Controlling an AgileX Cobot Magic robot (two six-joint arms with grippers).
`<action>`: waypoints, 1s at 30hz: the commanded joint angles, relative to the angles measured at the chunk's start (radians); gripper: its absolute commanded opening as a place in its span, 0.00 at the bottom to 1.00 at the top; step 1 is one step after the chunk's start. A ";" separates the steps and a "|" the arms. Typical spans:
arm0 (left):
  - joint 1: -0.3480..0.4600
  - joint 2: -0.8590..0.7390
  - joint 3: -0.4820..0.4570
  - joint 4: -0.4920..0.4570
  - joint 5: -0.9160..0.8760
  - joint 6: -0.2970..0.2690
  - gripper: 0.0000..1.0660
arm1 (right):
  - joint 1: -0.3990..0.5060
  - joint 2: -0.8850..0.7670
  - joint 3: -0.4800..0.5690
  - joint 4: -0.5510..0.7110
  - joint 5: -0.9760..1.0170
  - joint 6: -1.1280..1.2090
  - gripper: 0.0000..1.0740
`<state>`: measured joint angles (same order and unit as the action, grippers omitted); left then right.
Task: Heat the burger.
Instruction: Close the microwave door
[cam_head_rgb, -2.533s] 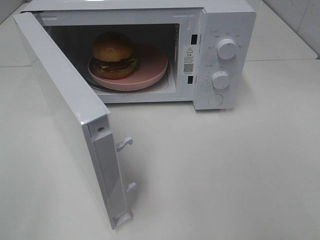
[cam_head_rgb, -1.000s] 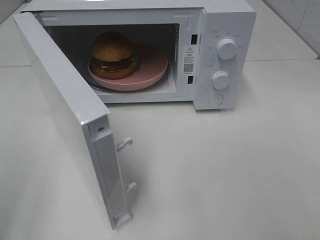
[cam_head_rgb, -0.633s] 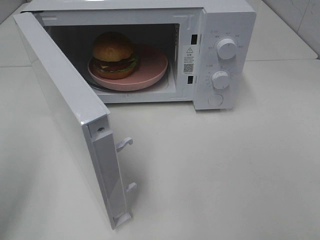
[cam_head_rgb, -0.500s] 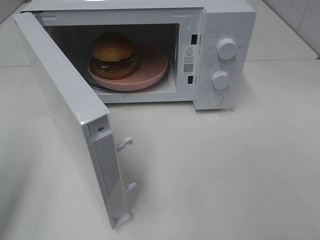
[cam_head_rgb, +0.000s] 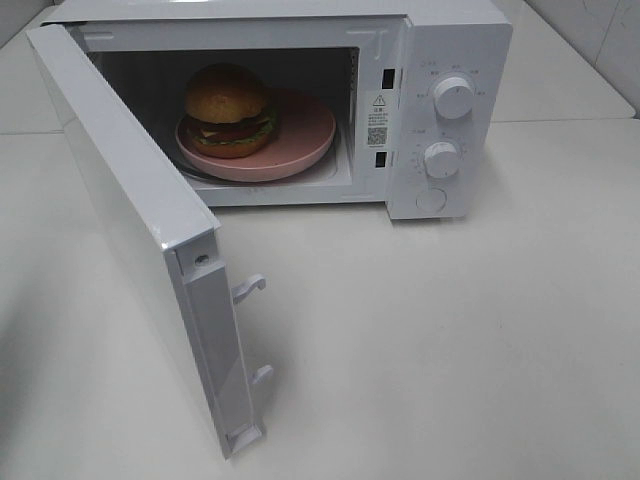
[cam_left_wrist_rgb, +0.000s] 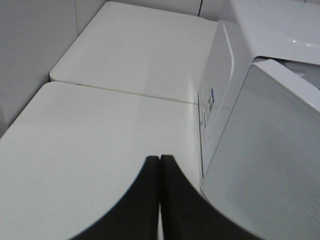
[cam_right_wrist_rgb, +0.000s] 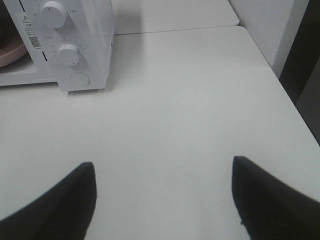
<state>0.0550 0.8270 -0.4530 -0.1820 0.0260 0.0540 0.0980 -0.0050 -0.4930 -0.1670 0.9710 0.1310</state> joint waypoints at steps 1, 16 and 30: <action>-0.001 0.023 0.024 -0.009 -0.128 -0.002 0.00 | -0.006 -0.028 0.001 -0.002 -0.006 0.005 0.67; -0.001 0.285 0.159 0.168 -0.742 -0.022 0.00 | -0.006 -0.028 0.001 -0.002 -0.006 0.005 0.67; -0.001 0.548 0.145 0.420 -0.940 -0.212 0.00 | -0.006 -0.028 0.001 -0.002 -0.006 0.005 0.67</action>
<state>0.0550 1.3660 -0.2970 0.2040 -0.8790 -0.1140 0.0980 -0.0050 -0.4930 -0.1670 0.9710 0.1310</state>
